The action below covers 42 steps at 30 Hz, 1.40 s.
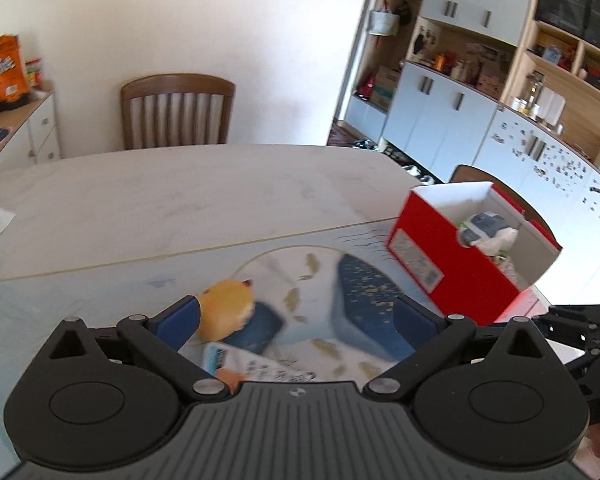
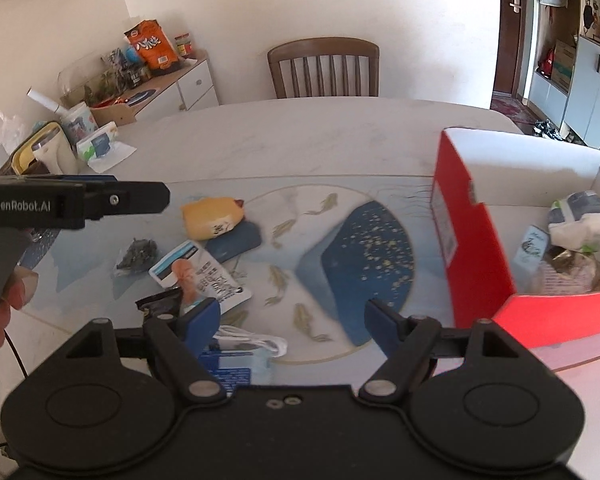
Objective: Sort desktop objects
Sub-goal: 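Withdraw both tools from the box toward the remaining items, then move left tool over the clear bag of dark snacks while right tool moves over the white USB cable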
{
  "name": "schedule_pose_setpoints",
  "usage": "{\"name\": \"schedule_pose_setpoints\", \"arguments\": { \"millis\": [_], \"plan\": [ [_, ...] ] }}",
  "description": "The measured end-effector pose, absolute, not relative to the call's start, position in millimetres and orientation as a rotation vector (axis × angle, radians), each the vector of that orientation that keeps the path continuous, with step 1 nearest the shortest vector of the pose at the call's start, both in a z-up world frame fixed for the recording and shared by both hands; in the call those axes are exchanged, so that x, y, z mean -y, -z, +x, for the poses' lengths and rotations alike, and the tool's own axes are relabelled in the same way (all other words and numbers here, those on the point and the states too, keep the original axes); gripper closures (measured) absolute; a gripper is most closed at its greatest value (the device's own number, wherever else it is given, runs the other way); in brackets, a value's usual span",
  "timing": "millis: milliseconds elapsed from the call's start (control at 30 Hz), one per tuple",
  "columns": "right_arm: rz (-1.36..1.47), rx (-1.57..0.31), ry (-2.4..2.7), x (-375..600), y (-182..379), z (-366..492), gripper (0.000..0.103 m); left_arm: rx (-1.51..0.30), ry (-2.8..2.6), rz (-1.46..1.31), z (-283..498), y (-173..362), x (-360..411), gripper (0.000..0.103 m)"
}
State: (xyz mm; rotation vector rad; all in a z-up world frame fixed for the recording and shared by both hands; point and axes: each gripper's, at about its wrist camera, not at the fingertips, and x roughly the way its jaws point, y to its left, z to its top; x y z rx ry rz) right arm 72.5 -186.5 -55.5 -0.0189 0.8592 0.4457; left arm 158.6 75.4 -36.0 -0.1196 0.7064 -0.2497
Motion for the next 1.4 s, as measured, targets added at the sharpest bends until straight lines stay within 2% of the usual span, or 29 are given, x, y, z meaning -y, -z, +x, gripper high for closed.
{"name": "schedule_pose_setpoints", "arguments": {
  "millis": [800,867,933,1100,1400],
  "plan": [
    [-0.107,-0.952,-0.382,124.6,108.1,70.1,0.024,-0.808,0.051,-0.099,165.9,110.3,-158.0,0.000],
    [-0.098,-0.959,-0.377,121.5,111.5,72.8,0.022,-0.808,0.039,-0.100,166.5,113.5,-161.1,0.000],
    [-0.085,-0.966,-0.367,118.0,115.1,75.7,0.016,-0.815,0.036,-0.097,167.9,116.0,-162.9,0.000],
    [-0.089,-0.980,-0.330,109.2,126.2,80.7,0.011,-0.830,0.037,-0.098,171.8,122.2,-166.0,0.000],
    [-0.103,-1.013,-0.292,101.7,141.4,87.1,0.008,-0.859,0.029,-0.080,178.9,135.5,-165.0,0.000]
  ]
}}
